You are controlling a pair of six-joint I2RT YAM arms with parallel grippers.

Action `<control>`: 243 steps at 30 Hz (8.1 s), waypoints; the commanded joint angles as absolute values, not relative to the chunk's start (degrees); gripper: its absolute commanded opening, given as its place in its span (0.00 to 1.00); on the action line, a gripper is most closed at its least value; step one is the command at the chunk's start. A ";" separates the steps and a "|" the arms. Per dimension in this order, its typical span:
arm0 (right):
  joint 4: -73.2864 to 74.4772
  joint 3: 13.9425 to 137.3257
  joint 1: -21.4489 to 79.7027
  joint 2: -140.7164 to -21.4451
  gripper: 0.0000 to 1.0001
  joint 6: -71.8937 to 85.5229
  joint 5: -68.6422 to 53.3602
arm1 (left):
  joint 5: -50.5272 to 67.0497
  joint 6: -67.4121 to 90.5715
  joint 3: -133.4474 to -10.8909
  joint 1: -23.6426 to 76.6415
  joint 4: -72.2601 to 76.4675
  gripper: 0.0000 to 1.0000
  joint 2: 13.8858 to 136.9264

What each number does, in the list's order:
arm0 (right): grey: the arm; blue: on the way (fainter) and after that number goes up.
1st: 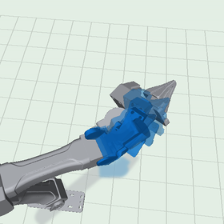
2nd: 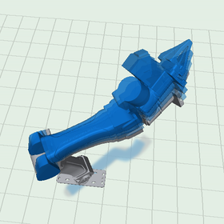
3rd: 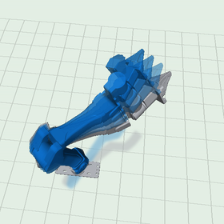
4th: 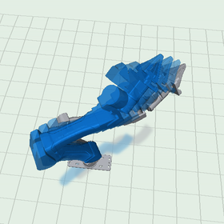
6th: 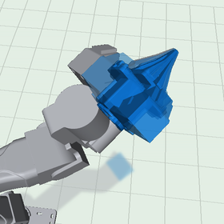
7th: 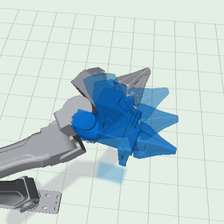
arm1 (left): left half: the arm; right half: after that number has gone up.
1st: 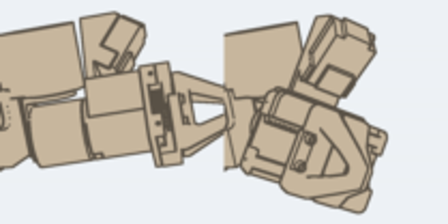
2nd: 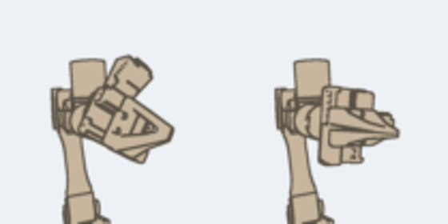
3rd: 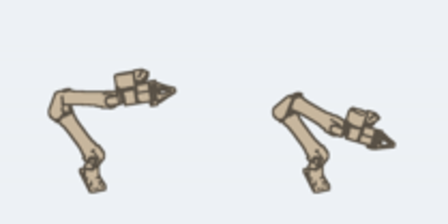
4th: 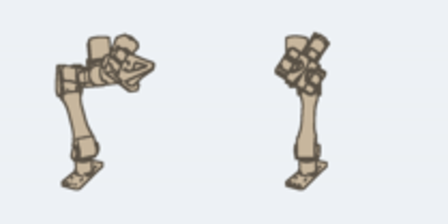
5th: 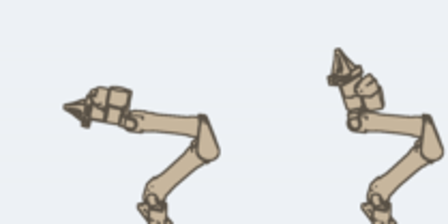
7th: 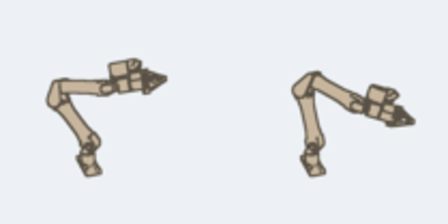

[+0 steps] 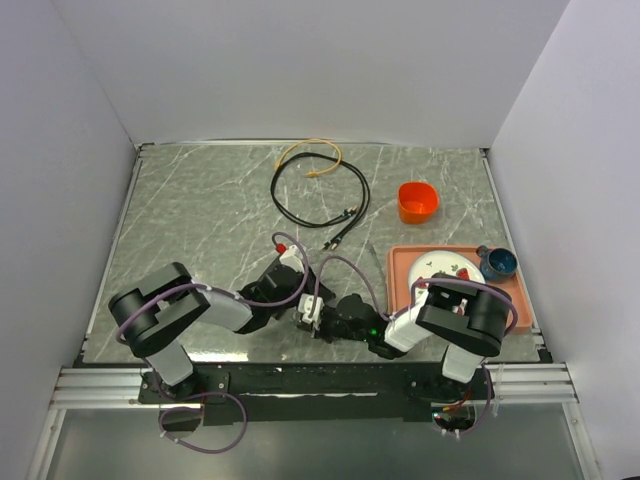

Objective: Insert the plug into the switch port

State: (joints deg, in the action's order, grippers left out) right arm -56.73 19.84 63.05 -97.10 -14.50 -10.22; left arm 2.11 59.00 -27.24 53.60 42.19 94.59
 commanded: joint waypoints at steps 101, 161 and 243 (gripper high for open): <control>-43.51 32.69 72.95 -97.91 0.00 9.75 21.18 | 11.60 37.27 -30.50 23.20 4.22 0.51 79.63; -54.14 34.45 74.01 -101.51 0.00 7.03 30.94 | 20.30 45.00 -21.53 27.77 15.03 0.43 81.30; -29.63 26.19 67.59 -84.91 0.00 23.46 27.95 | 27.60 30.59 -40.26 23.55 16.88 0.50 99.67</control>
State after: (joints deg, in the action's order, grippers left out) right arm -32.58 27.24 67.57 -87.90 21.32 27.55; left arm 24.86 30.48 -42.65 23.16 19.46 99.92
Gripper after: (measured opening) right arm 0.166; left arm 0.508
